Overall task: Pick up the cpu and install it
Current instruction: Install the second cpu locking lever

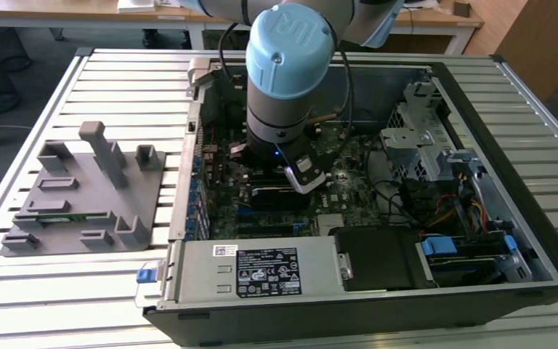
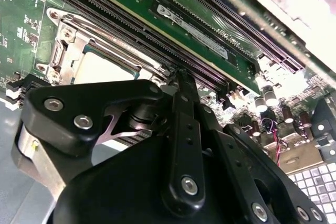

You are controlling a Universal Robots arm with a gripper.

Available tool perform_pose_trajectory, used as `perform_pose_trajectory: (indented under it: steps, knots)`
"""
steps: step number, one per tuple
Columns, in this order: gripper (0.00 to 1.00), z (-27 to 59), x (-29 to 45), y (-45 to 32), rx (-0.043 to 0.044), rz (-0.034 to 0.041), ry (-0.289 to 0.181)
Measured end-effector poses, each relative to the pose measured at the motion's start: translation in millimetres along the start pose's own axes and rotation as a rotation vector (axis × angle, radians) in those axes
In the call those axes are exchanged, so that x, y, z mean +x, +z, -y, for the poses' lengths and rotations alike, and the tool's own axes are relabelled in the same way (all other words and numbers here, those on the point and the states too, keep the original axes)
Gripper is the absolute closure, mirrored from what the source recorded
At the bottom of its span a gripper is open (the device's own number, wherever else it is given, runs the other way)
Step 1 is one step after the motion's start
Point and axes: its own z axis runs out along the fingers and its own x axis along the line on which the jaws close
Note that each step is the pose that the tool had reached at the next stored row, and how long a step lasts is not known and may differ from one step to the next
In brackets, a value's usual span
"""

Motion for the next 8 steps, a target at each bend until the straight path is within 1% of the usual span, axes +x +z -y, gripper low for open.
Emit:
perform_pose_trajectory:
  steps: [8]
  knots:
    - [0.89,-0.6,-0.1,1.3,0.0001,0.0000,0.000]
